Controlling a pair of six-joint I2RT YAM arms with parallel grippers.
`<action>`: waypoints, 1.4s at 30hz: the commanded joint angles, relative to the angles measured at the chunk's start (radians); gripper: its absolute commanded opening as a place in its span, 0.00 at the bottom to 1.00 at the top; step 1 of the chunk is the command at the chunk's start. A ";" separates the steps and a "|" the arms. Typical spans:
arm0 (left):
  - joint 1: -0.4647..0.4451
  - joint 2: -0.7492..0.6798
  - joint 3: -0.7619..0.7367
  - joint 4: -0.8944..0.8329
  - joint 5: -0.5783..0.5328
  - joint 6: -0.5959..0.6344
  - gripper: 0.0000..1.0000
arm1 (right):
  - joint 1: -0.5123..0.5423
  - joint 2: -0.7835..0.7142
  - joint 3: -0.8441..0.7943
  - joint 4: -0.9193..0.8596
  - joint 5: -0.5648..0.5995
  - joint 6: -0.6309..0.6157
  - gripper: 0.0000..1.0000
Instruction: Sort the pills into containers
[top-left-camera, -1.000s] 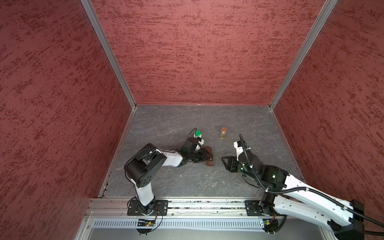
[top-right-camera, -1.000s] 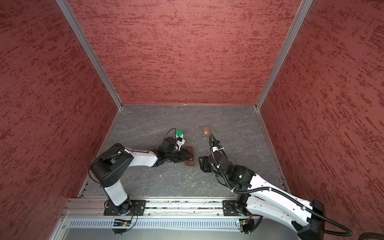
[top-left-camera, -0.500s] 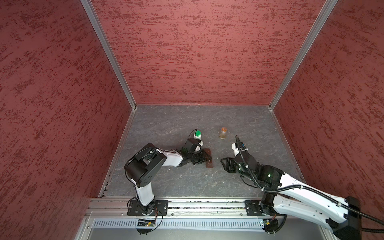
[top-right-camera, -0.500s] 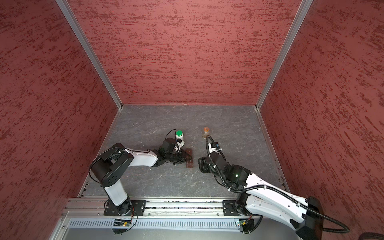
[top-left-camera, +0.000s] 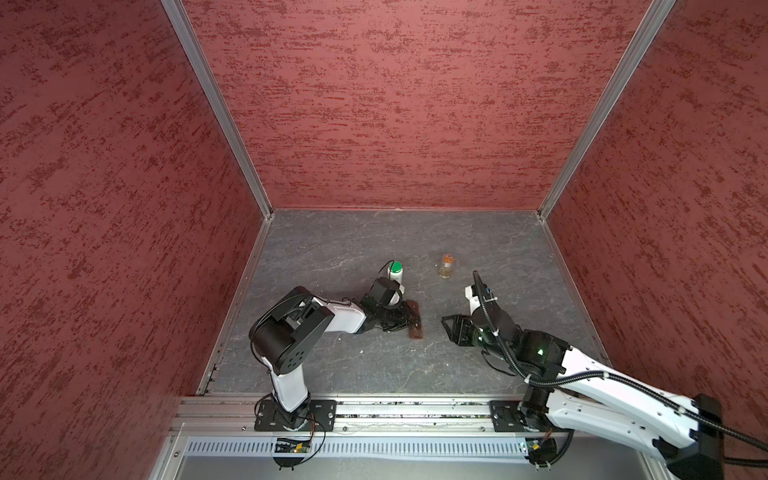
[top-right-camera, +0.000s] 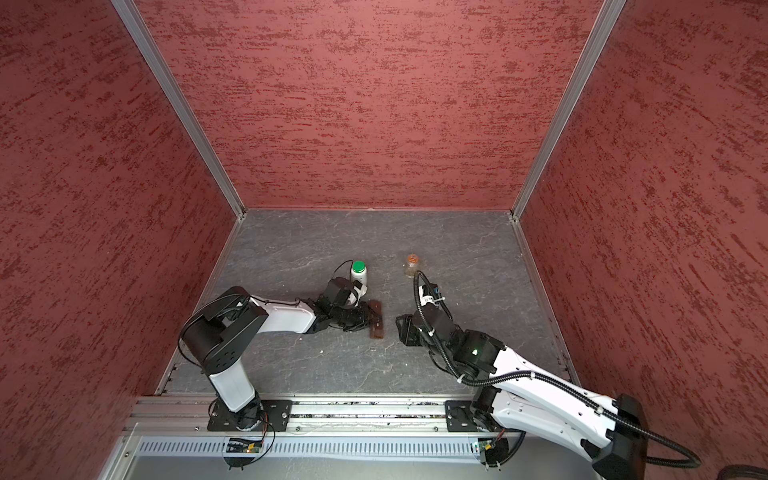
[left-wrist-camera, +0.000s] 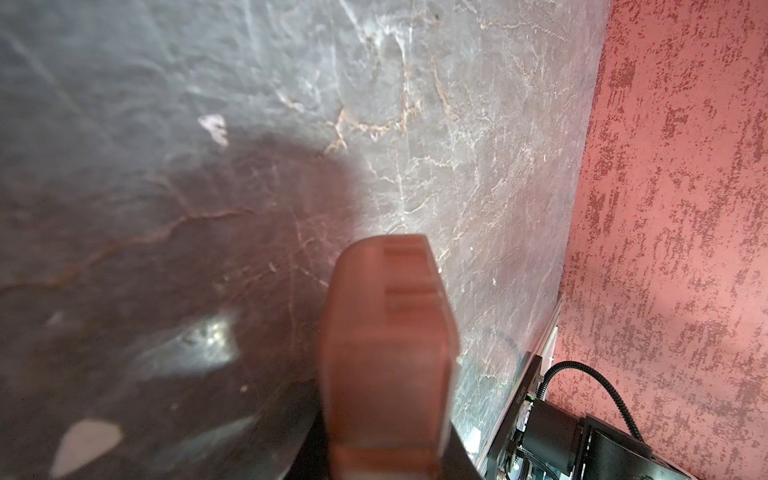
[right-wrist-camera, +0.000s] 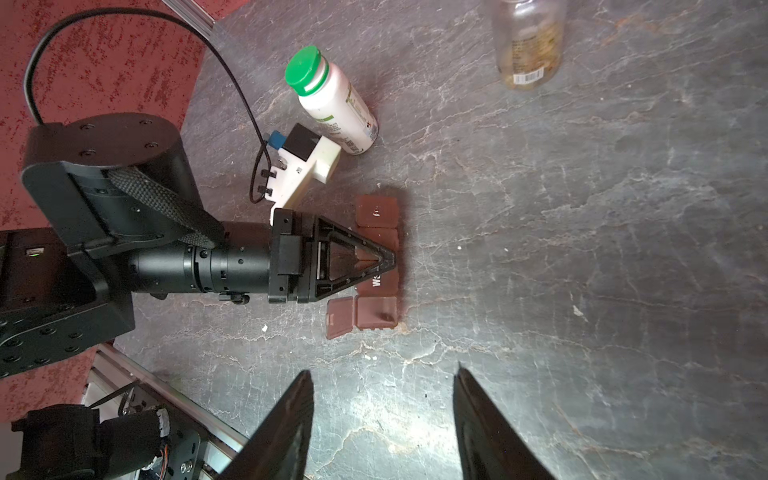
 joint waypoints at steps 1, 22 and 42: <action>-0.003 0.011 0.012 -0.049 -0.032 0.037 0.26 | -0.003 -0.012 -0.004 0.000 0.012 0.014 0.55; -0.001 -0.043 -0.010 -0.130 -0.081 0.074 0.52 | -0.004 -0.002 -0.001 0.007 0.003 0.009 0.55; 0.001 -0.320 -0.069 -0.278 -0.168 0.123 0.69 | -0.004 0.049 0.055 0.007 0.020 -0.012 0.56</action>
